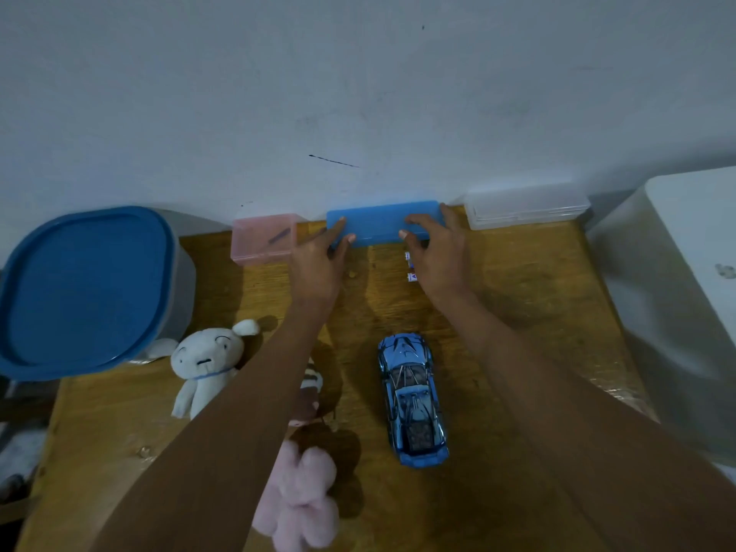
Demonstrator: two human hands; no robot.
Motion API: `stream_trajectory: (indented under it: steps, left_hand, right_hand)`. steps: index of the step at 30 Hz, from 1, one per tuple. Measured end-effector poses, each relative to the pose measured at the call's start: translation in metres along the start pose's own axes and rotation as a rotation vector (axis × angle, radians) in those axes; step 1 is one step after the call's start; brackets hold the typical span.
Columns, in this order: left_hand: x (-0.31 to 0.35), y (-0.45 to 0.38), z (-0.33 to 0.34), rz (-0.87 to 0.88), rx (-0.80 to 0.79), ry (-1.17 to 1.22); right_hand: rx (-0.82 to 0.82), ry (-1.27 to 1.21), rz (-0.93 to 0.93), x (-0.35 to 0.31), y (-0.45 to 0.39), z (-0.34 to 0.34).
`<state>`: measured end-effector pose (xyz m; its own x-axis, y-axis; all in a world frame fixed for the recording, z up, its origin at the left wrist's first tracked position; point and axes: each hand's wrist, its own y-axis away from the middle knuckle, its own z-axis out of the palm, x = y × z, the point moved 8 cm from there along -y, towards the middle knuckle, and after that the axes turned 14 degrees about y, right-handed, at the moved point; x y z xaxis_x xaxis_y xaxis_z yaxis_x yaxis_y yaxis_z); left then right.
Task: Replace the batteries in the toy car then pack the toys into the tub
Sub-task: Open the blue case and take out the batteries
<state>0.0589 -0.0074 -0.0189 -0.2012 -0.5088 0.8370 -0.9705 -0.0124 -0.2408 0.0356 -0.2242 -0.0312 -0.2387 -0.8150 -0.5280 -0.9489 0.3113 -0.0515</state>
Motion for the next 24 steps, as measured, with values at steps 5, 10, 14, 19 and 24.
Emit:
stream_trajectory:
  steps: [5,10,14,19,24]
  left_hand:
    - [0.000,0.000,0.003,-0.038,-0.017,-0.004]
    - [0.003,-0.010,-0.001,-0.154,-0.153,-0.079]
    - [0.020,-0.013,-0.050,-0.070,-0.036,-0.015]
    - [-0.008,-0.015,-0.115,-0.068,0.062,-0.144]
    - [-0.067,-0.013,-0.123,-0.230,-0.063,-0.059]
  right_hand:
    - [0.002,0.067,0.019,-0.001,0.002,0.003]
    - [-0.083,0.223,0.053,-0.016,-0.005,-0.009]
    - [-0.057,0.240,-0.057,-0.062,-0.009,-0.023]
    - [-0.193,0.076,-0.275,-0.145,0.007,0.013]
    - [-0.297,0.126,-0.328,-0.182,0.030,0.072]
